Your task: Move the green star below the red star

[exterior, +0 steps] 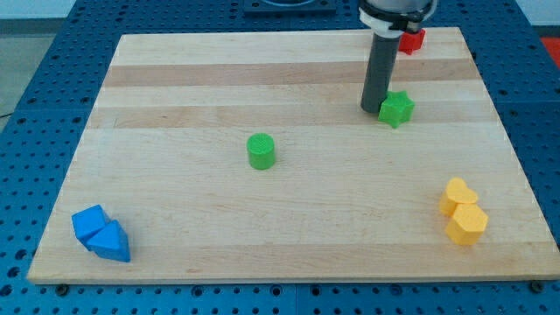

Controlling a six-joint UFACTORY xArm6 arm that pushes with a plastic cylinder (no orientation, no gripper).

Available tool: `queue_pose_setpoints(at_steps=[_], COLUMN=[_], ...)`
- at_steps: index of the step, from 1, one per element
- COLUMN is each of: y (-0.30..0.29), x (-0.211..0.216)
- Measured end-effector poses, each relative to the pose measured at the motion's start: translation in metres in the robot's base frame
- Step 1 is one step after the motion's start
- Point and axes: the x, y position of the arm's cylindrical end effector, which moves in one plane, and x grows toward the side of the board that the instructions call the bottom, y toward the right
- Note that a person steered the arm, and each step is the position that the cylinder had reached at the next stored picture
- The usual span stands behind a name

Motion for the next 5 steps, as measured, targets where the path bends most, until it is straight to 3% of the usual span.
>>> queue_pose_setpoints(at_steps=[1,2,3,5], y=[-0.046,-0.058,-0.026,0.002], x=[0.005,0.038,0.053,0.046])
